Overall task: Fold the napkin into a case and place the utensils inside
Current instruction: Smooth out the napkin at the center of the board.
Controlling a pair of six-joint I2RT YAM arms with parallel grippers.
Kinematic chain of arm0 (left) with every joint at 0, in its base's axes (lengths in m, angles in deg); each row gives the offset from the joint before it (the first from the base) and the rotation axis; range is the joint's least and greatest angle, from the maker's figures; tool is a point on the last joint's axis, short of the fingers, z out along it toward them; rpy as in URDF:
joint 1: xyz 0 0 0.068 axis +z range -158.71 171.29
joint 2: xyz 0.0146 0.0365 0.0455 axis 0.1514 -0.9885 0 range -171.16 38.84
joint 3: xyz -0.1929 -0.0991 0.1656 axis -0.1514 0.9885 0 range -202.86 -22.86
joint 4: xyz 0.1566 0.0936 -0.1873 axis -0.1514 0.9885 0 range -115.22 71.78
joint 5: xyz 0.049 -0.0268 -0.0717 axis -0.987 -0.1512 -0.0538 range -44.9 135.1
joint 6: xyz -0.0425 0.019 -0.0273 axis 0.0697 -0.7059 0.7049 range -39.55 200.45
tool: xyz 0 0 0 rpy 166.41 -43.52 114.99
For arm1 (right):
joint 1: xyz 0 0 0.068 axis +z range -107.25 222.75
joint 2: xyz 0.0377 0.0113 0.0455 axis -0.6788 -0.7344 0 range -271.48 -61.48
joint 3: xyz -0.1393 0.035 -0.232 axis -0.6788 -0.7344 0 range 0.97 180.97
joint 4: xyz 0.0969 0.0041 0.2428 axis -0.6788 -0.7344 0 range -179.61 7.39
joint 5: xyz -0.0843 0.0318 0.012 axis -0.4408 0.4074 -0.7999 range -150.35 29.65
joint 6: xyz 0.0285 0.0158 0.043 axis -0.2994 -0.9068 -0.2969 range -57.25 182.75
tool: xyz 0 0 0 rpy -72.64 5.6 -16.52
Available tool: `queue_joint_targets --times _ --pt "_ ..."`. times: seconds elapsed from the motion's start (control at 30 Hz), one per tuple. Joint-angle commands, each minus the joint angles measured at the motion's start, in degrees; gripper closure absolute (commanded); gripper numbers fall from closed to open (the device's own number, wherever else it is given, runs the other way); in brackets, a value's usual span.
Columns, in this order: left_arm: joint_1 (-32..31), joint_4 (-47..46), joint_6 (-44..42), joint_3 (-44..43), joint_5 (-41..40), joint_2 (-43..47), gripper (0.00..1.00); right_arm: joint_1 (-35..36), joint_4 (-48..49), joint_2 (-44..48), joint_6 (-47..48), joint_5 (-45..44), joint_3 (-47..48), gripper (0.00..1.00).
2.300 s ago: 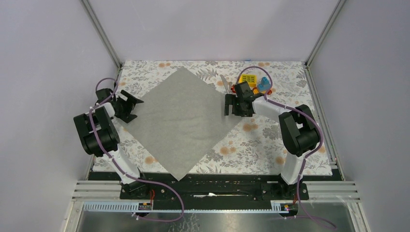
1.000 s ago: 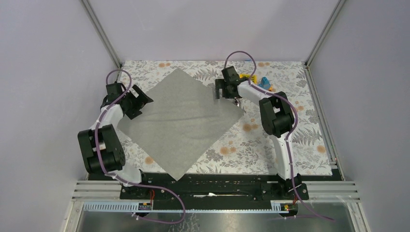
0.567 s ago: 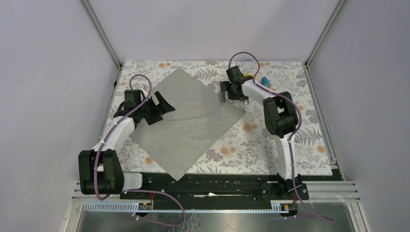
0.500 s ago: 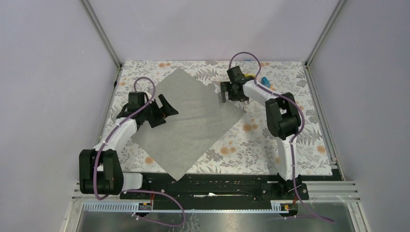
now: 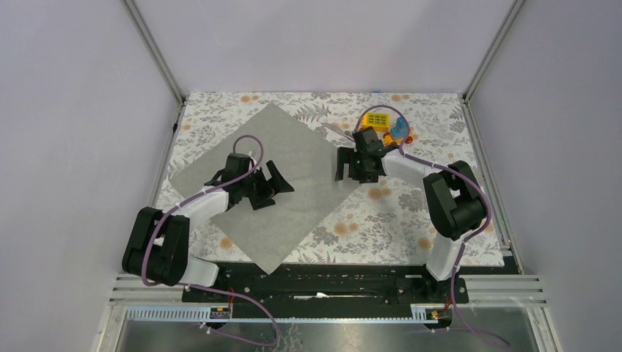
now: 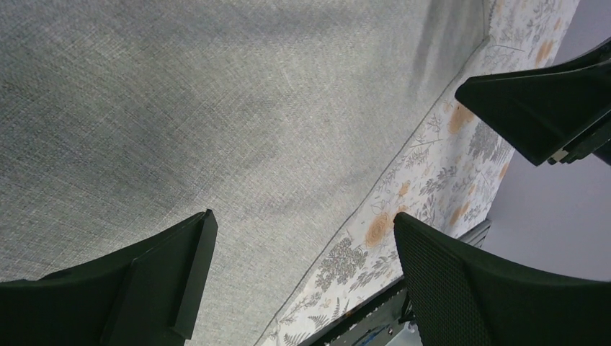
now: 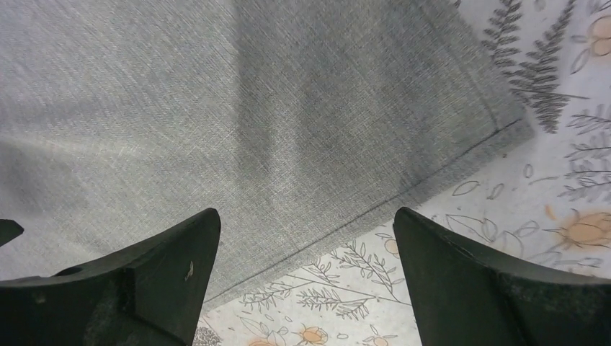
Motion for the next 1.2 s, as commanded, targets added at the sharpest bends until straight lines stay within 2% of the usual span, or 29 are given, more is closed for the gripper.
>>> queue_joint_targets --times 0.0,0.2,0.4,0.6,0.73,0.87,0.93,1.07,1.17 --pt "-1.06 -8.48 4.69 2.0 -1.81 -1.54 0.01 0.0 6.09 -1.62 -3.11 1.14 -0.3 0.04" --pt "-4.17 -13.06 7.93 2.81 -0.82 -5.36 0.01 -0.2 6.95 -6.55 -2.48 -5.85 1.57 0.03" --pt "-7.85 -16.46 10.69 2.19 -0.03 -8.59 0.01 -0.83 7.07 -12.89 -0.52 -9.23 6.61 0.03" --pt "-11.81 -19.11 13.18 -2.24 2.2 -12.2 0.01 -1.2 3.72 -19.16 5.53 -10.2 16.53 0.02" --pt "-12.24 -16.84 12.3 -5.91 3.12 -9.39 0.01 -0.94 -0.14 -18.3 7.95 -8.1 21.36 0.0" --pt "-9.65 -7.82 6.89 -12.18 1.46 -5.5 0.01 0.4 -7.1 -13.24 7.22 -8.81 24.59 0.0" --pt "-6.5 -4.36 5.01 -14.31 1.38 -3.86 0.01 2.05 -8.85 -8.94 5.98 -9.22 23.17 0.0" --pt "2.28 -2.86 4.11 -18.24 2.05 -4.27 0.01 4.99 -8.62 -2.6 1.3 -4.93 17.14 0.0" --pt "6.41 -4.27 3.54 -22.73 1.96 -9.07 0.01 8.08 -4.67 1.05 -2.9 0.38 11.17 0.0"
